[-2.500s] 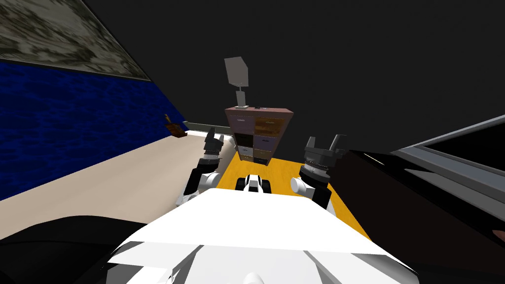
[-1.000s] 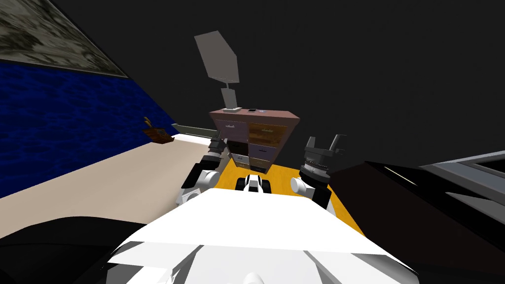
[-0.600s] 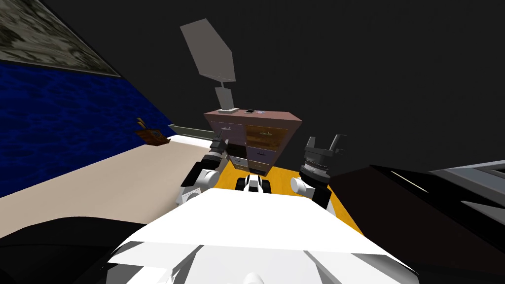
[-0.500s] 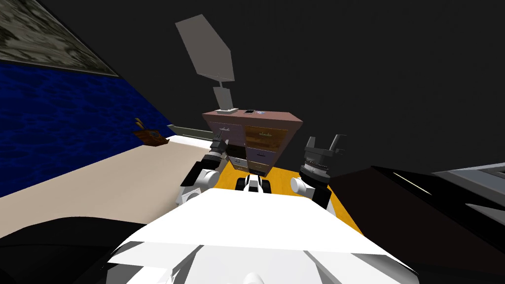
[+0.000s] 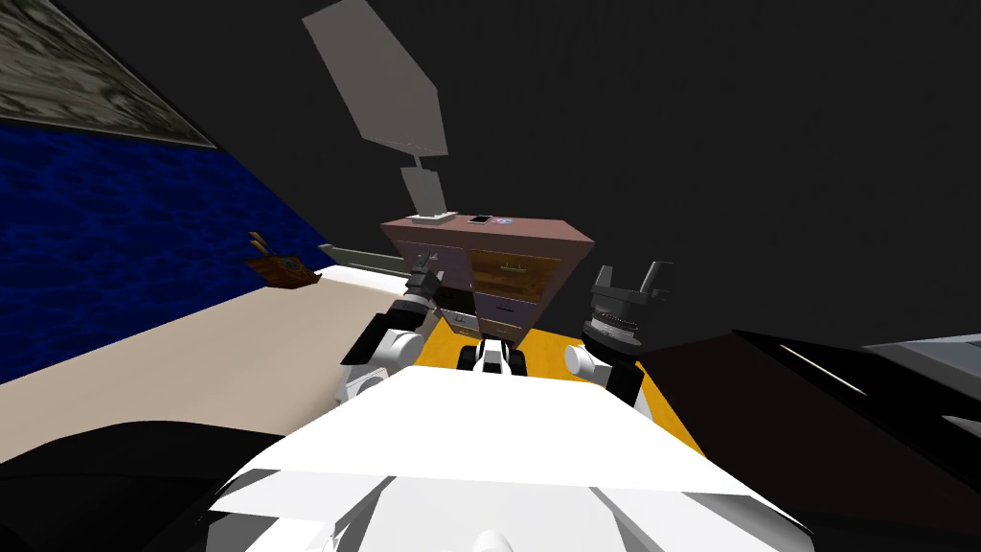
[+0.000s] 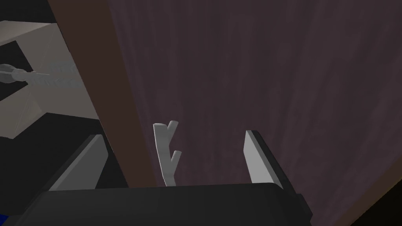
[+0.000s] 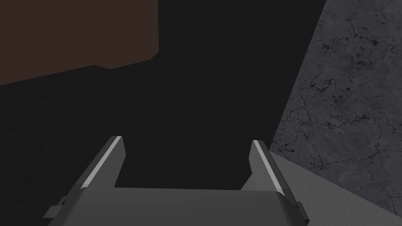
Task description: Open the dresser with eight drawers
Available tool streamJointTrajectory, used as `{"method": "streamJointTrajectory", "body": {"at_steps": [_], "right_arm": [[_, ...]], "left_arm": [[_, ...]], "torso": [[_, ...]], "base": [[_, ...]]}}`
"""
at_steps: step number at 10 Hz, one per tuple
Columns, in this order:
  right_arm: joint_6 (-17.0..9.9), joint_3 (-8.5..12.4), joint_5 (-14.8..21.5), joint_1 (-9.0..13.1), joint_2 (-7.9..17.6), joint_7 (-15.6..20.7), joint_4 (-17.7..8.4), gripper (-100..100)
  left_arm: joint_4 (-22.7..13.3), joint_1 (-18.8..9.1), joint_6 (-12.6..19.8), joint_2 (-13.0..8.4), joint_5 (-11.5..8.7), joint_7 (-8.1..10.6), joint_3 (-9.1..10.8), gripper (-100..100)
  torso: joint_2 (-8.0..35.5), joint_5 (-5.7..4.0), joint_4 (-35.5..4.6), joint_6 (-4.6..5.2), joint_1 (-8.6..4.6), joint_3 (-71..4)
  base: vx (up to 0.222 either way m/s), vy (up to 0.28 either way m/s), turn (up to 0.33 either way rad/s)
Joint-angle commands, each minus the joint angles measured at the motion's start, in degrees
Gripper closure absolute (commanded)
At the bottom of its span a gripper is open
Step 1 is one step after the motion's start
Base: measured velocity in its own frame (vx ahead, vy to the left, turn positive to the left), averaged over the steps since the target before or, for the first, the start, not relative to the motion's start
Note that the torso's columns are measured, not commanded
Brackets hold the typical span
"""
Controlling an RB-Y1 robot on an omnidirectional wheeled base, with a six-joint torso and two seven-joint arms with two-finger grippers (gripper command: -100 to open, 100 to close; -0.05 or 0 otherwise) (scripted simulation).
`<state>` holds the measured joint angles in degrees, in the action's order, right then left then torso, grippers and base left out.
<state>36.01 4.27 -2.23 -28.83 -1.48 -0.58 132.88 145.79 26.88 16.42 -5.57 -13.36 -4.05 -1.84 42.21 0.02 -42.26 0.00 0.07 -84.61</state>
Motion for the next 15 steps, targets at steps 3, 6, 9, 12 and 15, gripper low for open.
{"method": "streamJointTrajectory", "body": {"at_steps": [3,6,9,12,15], "right_arm": [[0.0,0.0,0.0,0.0,0.0,0.0,0.0,0],[0.0,0.0,0.0,0.0,0.0,0.0,0.0,0],[0.0,0.0,0.0,0.0,0.0,0.0,0.0,0],[0.0,0.0,0.0,0.0,0.0,0.0,0.0,0],[0.0,0.0,0.0,0.0,0.0,0.0,0.0,0]], "left_arm": [[-1.6,-0.5,-1.0,0.1,0.2,-0.09,-0.25,100],[-4.1,-1.4,0.4,-0.9,0.1,0.17,-0.11,-100],[-4.3,-3.1,3.1,-1.0,-0.6,0.62,0.25,-100],[-3.5,-4.4,5.9,-1.4,-1.3,1.00,0.56,-100],[-4.4,-5.5,8.5,-2.0,-2.1,1.35,0.85,-100]], "torso": [[0.3,-0.04,-0.1,-0.01,-0.15,0.2],[-0.1,0.00,0.0,0.00,0.01,-0.1],[0.0,0.00,0.0,0.00,0.00,0.0],[0.1,-0.03,0.0,0.00,-0.09,0.1],[0.1,-0.01,0.0,0.00,-0.07,0.0]], "base": [[-0.041,-0.006,0.020],[-0.025,0.007,-0.006],[0.001,0.049,-0.016],[-0.006,0.044,-0.013],[-0.008,0.039,-0.015]]}}
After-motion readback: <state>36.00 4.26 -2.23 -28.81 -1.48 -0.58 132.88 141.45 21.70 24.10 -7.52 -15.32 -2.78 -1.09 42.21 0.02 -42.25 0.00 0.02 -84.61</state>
